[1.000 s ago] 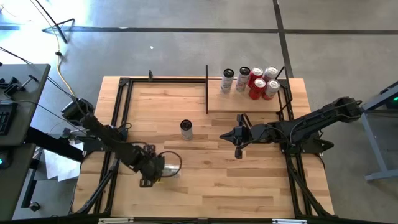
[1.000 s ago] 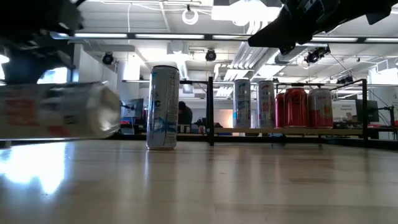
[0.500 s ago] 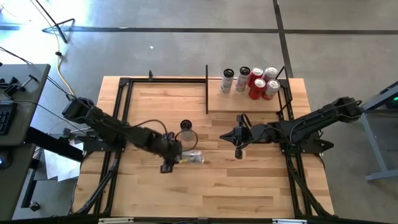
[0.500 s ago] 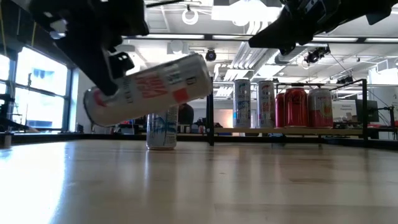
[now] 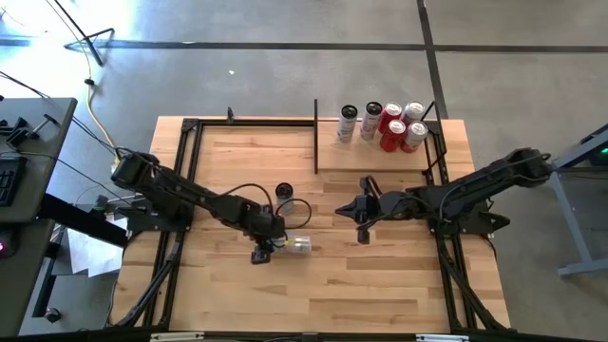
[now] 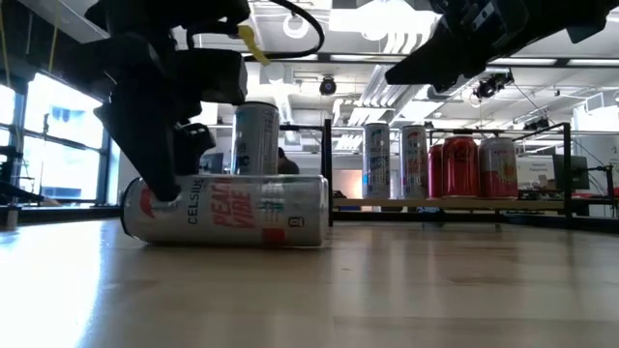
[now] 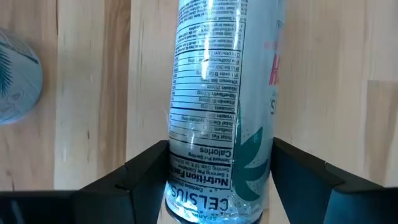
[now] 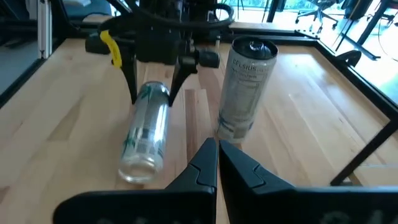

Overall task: Place canned beverage on shelf
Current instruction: Put the peach vibe soda can on the shelf aligned with the other peach vibe soda can

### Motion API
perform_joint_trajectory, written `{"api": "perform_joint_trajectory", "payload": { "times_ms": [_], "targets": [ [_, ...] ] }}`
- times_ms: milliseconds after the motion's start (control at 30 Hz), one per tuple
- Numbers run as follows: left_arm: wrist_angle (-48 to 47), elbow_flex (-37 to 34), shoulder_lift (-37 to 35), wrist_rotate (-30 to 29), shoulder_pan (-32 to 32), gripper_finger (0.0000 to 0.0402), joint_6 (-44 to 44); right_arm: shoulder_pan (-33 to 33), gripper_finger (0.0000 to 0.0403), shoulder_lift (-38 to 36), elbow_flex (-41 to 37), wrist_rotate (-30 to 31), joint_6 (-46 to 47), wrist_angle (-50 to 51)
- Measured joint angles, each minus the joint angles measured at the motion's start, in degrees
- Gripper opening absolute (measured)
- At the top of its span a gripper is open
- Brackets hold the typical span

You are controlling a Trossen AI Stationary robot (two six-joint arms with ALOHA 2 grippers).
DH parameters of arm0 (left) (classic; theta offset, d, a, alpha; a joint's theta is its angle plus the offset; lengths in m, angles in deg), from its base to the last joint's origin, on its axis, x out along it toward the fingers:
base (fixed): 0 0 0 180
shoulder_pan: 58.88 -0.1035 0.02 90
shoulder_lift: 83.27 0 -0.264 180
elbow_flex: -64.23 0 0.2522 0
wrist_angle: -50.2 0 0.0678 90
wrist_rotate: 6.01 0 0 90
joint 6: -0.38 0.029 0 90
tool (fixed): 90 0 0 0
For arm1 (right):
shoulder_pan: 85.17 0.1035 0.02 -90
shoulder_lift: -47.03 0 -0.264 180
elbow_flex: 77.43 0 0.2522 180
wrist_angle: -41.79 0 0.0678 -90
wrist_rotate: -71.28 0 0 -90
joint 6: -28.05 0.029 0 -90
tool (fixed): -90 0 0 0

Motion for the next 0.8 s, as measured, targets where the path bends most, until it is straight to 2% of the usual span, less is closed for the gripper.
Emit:
{"api": "perform_joint_trajectory", "payload": {
  "times_ms": [167, 367, 467, 533, 633, 800],
  "targets": [
    [-1.1, 1.2, 0.3, -1.4, 0.2, 0.0271, -2.1, 0.0, 0.0019, 1.6, 0.0, 0.0, 0.1, -0.3],
    [-10.4, 7.5, 0.2, -8.2, 2.6, 0.0304, -0.9, 0.0, 0.0087, 2.6, 0.0, 0.6, 1.2, -0.7],
    [-14.1, 10.5, 0.3, -11.5, 5.2, 0.0305, -1.4, 0.0, 0.0101, 2.6, 0.0, 0.6, 1.2, -0.7],
    [-14.2, 11.1, -0.6, -13.5, 7.3, 0.0296, -3.5, 0.0, 0.0098, 2.6, 0.0, 0.6, 1.4, -0.4],
    [-13.5, 10.6, -1.8, -17.0, 11.5, 0.0268, -9.0, 0.7, 0.0074, 2.6, 0.0, 0.2, 3.5, 1.2],
    [-15.4, 7.0, -6.8, -28.5, 20.8, 0.0176, -22.7, 3.8, 0.0009, 5.3, -0.1, 0.8, 3.4, 0.3]
  ]
}}
